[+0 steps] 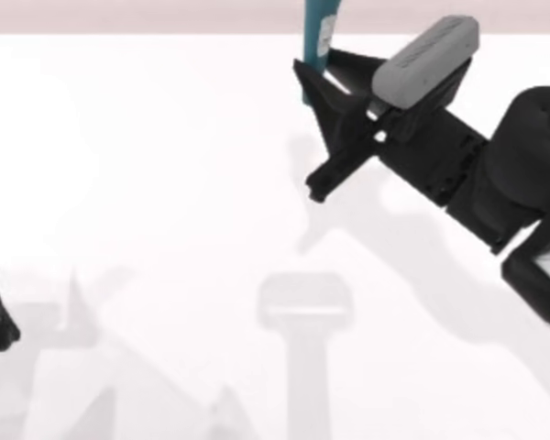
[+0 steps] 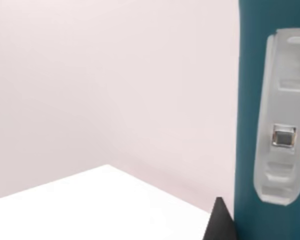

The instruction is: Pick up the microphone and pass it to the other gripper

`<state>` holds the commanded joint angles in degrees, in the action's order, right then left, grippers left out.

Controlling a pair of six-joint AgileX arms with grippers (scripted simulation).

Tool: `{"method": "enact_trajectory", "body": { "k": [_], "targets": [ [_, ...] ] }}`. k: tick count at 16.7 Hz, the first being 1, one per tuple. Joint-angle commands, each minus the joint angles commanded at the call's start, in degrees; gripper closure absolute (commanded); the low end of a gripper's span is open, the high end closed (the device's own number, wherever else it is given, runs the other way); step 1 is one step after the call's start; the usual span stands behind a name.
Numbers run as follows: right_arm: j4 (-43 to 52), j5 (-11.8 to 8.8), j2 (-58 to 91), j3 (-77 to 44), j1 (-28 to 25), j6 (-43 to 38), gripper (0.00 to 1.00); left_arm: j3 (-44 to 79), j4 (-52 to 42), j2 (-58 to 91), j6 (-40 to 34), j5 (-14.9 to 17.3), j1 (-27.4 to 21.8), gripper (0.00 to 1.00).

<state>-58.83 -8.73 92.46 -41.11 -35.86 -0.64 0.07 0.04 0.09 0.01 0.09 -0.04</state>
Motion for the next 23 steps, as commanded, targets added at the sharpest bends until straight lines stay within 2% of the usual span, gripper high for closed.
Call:
{"method": "enact_trajectory", "body": {
  "k": [2, 5, 14, 17, 20, 23],
  "targets": [
    [0.0, 0.0, 0.0, 0.0, 0.0, 0.0, 1.00, 1.5, 0.9, 1.9, 0.2, 1.7, -0.8, 0.00],
    [0.0, 0.0, 0.0, 0.0, 0.0, 0.0, 1.00, 6.7, 3.9, 9.3, 0.9, 7.4, -2.9, 0.00],
    [0.0, 0.0, 0.0, 0.0, 0.0, 0.0, 1.00, 30.9, 17.9, 49.8, 4.9, 32.3, -11.5, 0.00],
    [0.0, 0.0, 0.0, 0.0, 0.0, 0.0, 1.00, 37.8, 21.9, 62.0, 5.9, 39.6, -14.1, 0.00],
    [0.0, 0.0, 0.0, 0.0, 0.0, 0.0, 1.00, 42.5, 24.6, 69.9, 6.4, 44.6, -15.9, 0.00],
    [0.0, 0.0, 0.0, 0.0, 0.0, 0.0, 1.00, 44.0, 25.5, 72.4, 6.5, 46.3, -16.6, 0.00]
  ]
}}
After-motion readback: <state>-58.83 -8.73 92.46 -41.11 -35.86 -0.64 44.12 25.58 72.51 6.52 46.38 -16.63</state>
